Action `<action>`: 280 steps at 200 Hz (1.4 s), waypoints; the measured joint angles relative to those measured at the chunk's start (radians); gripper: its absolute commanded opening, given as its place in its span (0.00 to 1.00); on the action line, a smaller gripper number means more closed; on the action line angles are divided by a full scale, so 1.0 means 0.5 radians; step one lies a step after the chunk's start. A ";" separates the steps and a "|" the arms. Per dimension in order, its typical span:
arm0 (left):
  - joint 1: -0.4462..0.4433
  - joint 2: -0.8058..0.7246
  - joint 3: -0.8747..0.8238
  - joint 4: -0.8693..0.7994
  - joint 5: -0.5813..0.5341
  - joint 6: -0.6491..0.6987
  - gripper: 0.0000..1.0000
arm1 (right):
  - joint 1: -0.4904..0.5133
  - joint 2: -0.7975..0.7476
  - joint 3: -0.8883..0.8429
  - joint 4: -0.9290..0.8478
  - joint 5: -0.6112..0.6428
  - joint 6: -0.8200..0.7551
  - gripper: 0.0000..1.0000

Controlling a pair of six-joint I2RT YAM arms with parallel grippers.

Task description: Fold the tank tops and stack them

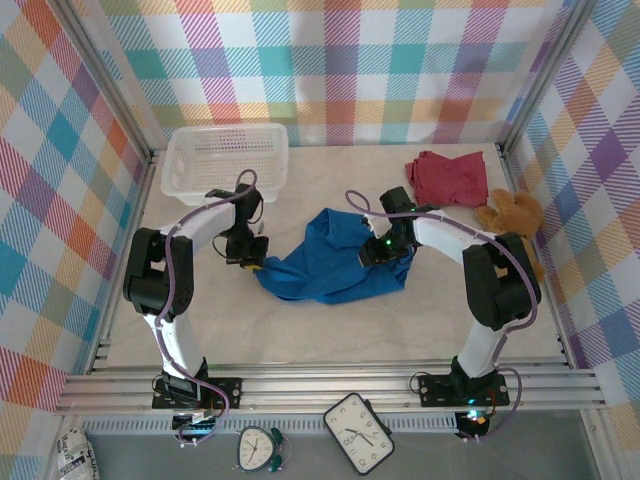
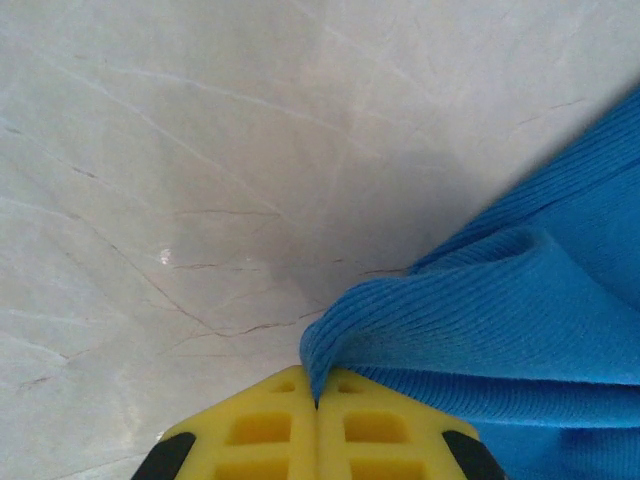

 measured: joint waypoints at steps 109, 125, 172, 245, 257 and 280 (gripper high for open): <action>0.014 0.000 -0.001 -0.001 -0.024 0.030 0.00 | 0.066 0.063 0.178 -0.069 -0.500 0.181 0.29; 0.017 0.000 -0.002 -0.001 -0.037 0.032 0.00 | 0.060 0.059 0.179 -0.114 -0.396 0.159 0.32; 0.053 0.000 -0.019 -0.002 -0.060 0.038 0.00 | -0.082 -0.003 0.123 -0.166 -0.112 0.076 0.40; 0.067 0.000 -0.021 -0.007 -0.076 0.045 0.00 | -0.138 0.173 0.096 -0.135 -0.240 0.017 0.39; 0.067 0.000 -0.021 -0.008 -0.076 0.045 0.00 | -0.126 0.206 0.096 -0.134 -0.266 0.013 0.39; 0.067 0.000 -0.020 -0.009 -0.076 0.045 0.00 | -0.108 0.215 0.096 -0.120 -0.313 0.002 0.38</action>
